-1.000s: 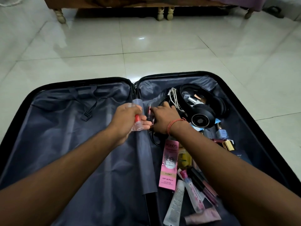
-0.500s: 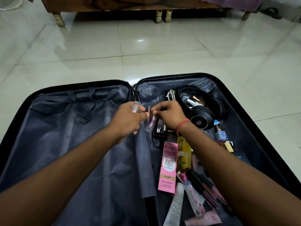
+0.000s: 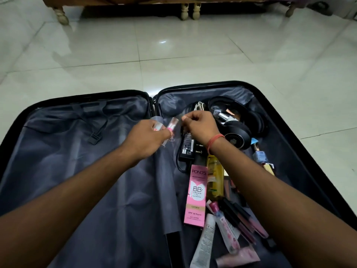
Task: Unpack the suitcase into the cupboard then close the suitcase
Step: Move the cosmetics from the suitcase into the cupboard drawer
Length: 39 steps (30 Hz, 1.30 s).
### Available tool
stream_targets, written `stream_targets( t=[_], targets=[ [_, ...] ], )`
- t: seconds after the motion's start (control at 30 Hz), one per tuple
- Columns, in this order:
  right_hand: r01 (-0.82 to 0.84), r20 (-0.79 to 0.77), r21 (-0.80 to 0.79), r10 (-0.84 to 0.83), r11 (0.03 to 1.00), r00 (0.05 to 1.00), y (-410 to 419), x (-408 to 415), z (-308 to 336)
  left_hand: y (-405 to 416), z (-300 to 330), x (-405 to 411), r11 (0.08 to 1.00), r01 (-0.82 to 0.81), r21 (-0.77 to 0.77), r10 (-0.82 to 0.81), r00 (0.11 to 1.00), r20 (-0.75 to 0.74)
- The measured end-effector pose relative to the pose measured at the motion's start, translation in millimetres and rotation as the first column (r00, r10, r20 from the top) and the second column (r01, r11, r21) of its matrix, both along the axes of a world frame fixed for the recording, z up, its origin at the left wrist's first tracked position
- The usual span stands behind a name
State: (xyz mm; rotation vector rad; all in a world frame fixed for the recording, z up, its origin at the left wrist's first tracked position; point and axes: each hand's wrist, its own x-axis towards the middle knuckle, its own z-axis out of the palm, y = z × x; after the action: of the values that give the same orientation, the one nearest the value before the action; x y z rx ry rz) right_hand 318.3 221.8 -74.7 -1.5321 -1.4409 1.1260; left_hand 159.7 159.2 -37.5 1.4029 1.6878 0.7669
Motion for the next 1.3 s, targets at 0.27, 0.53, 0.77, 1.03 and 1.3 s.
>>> stream_targets(
  t=[0.27,0.53,0.77,1.03,1.3],
  targets=[
    [-0.205,0.729,0.088,0.077,0.975,0.68,10,-38,-18,-5,0,-11,0.997,-0.048,-0.063,0.064,0.959,0.275],
    [-0.266,0.862,0.035,0.106,0.963,0.496,9,-57,-24,-9,-4,-12,0.997,-0.056,-0.049,0.069,0.943,0.325],
    [-0.009,0.286,-0.036,0.019,0.999,0.958,1,-27,-9,-15,-4,-9,0.997,-0.068,-0.034,0.076,0.939,0.337],
    [-0.235,-0.308,-0.23,0.158,0.945,0.938,-90,75,55,-40,5,29,0.999,-0.026,0.021,0.021,0.972,0.235],
    [-0.129,-0.332,-0.244,0.042,0.961,0.942,-203,176,70,-105,29,102,0.96,0.281,-0.005,-0.28,0.955,0.096]
  ],
)
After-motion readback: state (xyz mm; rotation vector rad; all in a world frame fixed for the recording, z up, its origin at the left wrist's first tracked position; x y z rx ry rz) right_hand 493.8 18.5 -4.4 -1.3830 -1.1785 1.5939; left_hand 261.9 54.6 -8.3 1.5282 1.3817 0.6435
